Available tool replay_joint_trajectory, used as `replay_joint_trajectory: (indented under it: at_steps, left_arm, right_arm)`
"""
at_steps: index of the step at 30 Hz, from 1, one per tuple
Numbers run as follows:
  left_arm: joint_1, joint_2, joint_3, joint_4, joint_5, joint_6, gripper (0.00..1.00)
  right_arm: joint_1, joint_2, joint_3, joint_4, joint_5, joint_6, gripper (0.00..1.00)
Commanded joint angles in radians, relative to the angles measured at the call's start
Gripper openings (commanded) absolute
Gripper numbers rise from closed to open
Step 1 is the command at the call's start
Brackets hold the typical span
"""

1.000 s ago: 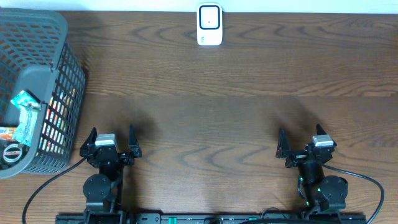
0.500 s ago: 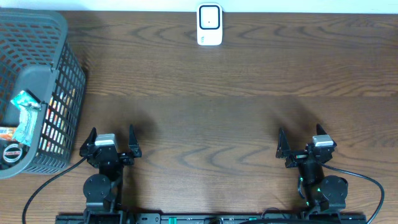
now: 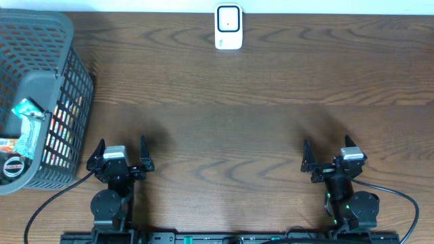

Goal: Scan the item barcode

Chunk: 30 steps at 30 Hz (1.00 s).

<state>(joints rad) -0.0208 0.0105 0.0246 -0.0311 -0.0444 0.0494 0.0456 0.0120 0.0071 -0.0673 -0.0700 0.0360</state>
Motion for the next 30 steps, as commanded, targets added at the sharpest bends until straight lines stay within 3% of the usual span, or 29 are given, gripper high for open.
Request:
replay_joint_trajectory:
  at_steps: [1,19,26,30]
  left_arm:
    - [0.002,0.0,-0.021,-0.035,-0.035,-0.001,0.98]
    - [0.002,0.0,-0.021,-0.027,-0.033,-0.003,0.98]
    - [0.002,0.0,-0.02,0.006,0.535,-0.359,0.98]
    - [0.002,0.0,-0.02,0.032,0.64,-0.594,0.98]
  right_arm:
    - [0.008,0.0,-0.002,-0.004,0.008,-0.015,0.99]
    - [0.008,0.0,-0.002,-0.004,0.008,-0.015,0.99]
    - [0.008,0.0,-0.002,-0.004,0.008,-0.015,0.99]
    - [0.008,0.0,-0.002,-0.004,0.008,-0.015,0.99]
